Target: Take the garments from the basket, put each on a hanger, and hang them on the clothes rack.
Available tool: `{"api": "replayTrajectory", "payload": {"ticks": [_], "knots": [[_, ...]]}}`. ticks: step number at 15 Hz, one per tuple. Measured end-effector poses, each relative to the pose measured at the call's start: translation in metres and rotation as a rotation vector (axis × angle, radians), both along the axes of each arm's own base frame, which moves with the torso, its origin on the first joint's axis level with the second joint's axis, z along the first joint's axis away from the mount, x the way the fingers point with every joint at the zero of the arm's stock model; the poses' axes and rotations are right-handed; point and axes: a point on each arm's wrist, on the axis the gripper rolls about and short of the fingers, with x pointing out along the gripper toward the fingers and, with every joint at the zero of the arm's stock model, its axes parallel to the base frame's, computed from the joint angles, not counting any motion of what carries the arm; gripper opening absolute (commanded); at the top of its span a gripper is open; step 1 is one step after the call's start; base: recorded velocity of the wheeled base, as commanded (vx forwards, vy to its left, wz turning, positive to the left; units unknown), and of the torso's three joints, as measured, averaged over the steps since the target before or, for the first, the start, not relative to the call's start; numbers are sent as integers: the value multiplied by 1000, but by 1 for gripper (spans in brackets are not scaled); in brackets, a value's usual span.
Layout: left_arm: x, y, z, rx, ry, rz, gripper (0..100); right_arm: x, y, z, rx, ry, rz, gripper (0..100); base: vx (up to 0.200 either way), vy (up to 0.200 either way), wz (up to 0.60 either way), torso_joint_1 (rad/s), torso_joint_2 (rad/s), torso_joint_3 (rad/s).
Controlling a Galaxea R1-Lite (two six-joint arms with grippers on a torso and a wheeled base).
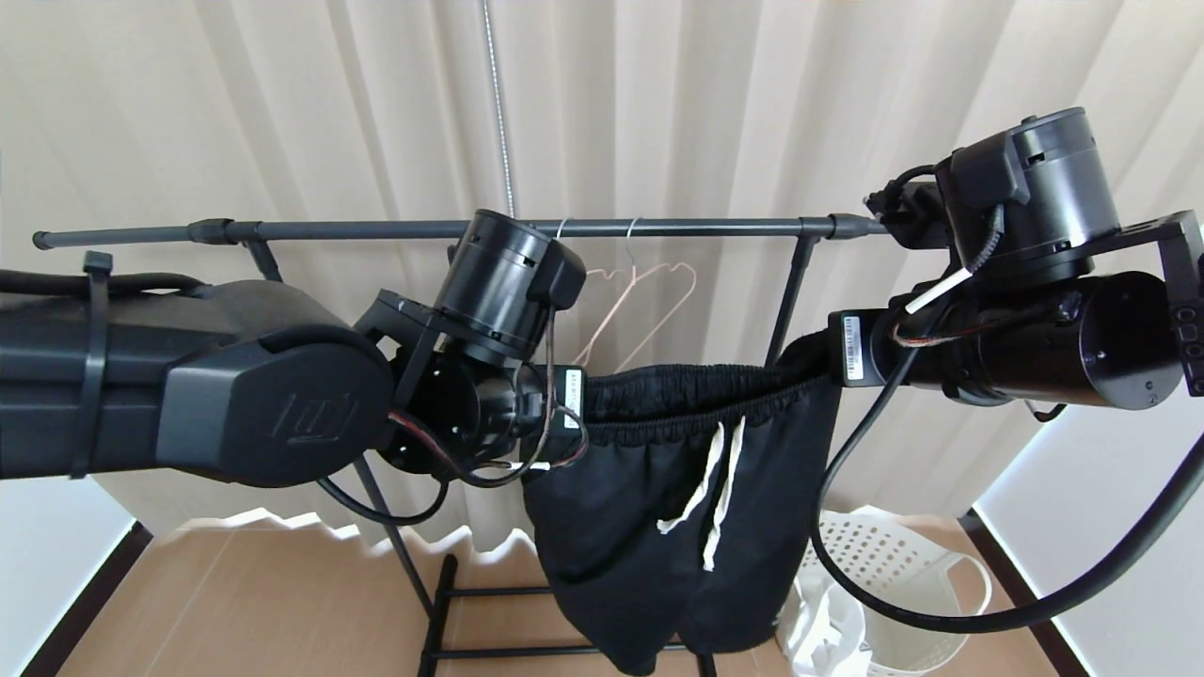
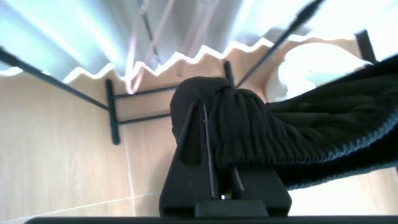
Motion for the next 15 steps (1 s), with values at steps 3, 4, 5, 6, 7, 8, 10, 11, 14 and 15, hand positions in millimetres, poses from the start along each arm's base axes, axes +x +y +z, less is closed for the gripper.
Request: {"api": "replayTrajectory", "payload": {"ticks": [3,4,5,6,7,8,10,11,14,15], "knots": [[-5,16,1,7,5,31,0,4,-7,2,1,-9,-30,0,0,0,0,0,0,0],[-6,19,2,6,3,37,0,4,-8,2,2,-10,-34,0,0,0,0,0,0,0],[-7,27,1,9,8,53,0,8,-13,4,3,-15,-55,0,0,0,0,0,0,0],[-8,39,-2,18,19,79,0,13,-19,6,7,-23,-80,0,0,0,0,0,0,0],[-9,49,-5,23,28,101,0,16,-24,8,9,-28,-100,0,0,0,0,0,0,0],[-11,57,-7,25,38,119,0,20,-30,9,11,-35,-122,0,0,0,0,0,0,0],[-14,65,-6,19,42,129,0,25,-35,10,13,-36,-144,0,0,0,0,0,0,0],[-14,66,-5,5,41,121,0,27,-38,11,14,-38,-154,0,0,0,0,0,0,0],[-11,61,5,-66,29,52,0,26,-38,9,10,-28,-155,0,0,0,0,0,0,0],[-8,58,11,-94,17,30,0,22,-37,9,6,-25,-147,0,0,0,0,0,0,0]]}}
